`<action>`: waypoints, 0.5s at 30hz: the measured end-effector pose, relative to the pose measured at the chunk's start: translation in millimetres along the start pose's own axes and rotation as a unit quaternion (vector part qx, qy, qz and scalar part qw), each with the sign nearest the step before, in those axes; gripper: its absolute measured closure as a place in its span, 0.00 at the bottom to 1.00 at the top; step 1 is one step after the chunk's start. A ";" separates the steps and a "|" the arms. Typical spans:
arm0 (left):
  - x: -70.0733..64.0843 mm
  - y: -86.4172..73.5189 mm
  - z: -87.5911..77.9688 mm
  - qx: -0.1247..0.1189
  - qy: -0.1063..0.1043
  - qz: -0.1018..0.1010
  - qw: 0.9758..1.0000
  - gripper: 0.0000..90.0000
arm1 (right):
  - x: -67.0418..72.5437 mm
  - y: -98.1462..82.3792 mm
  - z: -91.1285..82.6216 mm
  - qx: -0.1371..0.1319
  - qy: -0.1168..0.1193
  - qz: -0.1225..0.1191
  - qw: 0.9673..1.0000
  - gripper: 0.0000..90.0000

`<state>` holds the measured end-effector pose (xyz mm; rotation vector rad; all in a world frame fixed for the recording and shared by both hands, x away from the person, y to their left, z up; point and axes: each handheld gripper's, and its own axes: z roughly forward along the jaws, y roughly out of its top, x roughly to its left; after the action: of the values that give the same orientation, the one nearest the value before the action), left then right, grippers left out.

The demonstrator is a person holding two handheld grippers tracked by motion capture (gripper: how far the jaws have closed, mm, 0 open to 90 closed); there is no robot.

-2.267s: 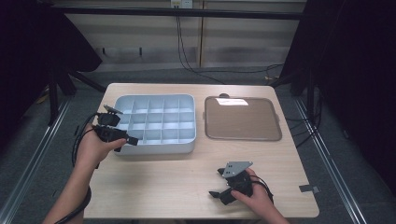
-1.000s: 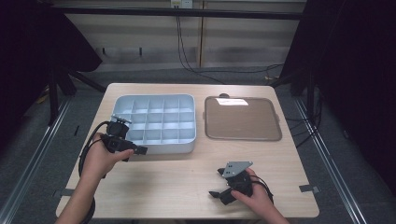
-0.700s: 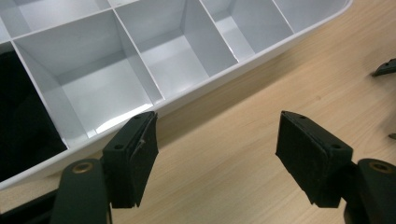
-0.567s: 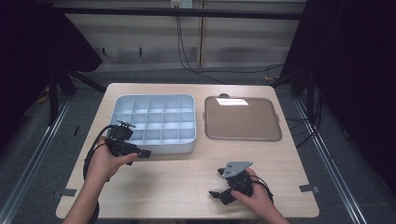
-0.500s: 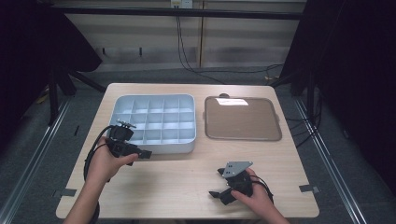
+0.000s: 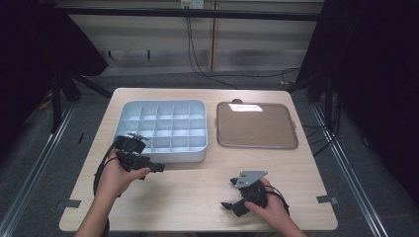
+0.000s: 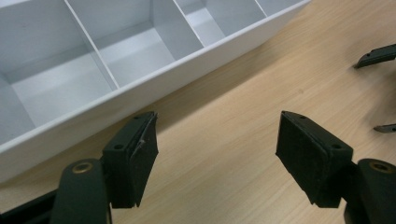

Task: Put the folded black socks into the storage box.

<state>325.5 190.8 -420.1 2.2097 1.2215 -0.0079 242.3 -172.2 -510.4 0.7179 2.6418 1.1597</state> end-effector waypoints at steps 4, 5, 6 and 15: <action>-0.6 -2.8 2.1 0.000 -0.005 0.000 1.000 0.32 | -0.2 -0.1 0.0 0.001 0.000 -0.002 1.000 0.15; -1.0 -3.4 2.7 -0.001 -0.006 0.000 1.000 0.32 | 0.0 -0.1 -0.1 0.001 0.000 -0.001 1.000 0.15; -1.1 -4.1 3.3 0.000 -0.007 0.001 1.000 0.32 | -0.2 -0.1 0.0 0.000 0.000 -0.002 1.000 0.15; -3.1 -10.0 10.9 0.001 -0.015 0.005 1.000 0.32 | -0.2 -0.1 0.0 0.001 0.000 -0.002 1.000 0.15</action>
<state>319.0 186.8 -433.1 2.2107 1.1945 -0.0374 242.4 -172.4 -510.4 0.7133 2.6433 1.1579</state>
